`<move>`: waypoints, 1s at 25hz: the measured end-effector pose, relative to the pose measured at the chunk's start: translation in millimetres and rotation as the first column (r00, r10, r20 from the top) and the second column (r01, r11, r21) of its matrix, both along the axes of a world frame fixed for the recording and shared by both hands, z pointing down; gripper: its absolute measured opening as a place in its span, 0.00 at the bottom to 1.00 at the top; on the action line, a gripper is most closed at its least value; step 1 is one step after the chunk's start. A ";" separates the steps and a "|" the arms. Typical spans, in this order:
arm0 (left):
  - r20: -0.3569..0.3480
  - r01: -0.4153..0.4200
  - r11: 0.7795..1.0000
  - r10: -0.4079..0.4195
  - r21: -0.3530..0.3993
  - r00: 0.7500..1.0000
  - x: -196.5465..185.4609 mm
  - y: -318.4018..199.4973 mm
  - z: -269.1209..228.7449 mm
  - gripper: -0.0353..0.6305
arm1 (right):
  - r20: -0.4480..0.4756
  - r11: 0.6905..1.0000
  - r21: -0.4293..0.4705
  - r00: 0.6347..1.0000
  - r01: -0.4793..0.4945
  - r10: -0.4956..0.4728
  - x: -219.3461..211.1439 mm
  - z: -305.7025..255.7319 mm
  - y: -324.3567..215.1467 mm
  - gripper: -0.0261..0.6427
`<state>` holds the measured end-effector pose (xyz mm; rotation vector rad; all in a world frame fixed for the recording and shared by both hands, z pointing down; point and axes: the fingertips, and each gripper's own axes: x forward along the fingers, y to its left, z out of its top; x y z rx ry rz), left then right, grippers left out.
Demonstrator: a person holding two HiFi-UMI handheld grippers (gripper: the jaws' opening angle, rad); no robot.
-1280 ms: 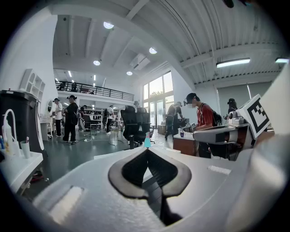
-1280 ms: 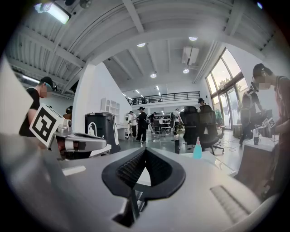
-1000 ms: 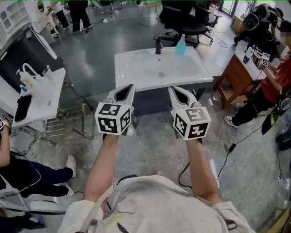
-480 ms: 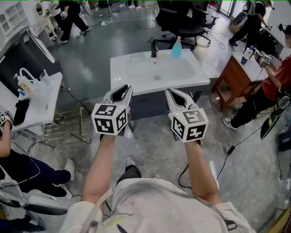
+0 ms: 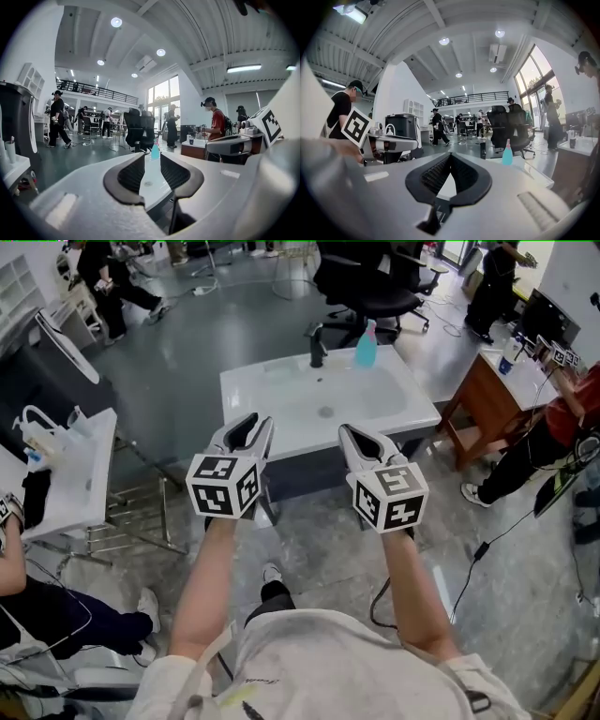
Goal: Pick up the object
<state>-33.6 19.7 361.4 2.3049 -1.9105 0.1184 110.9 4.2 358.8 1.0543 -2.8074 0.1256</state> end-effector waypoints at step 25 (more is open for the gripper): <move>-0.018 -0.222 0.975 0.222 -0.015 0.975 -109.7 -136.0 4.9 0.40 | -0.036 0.982 -0.003 0.982 -0.188 0.188 -111.5 -7.9 -110.6 0.04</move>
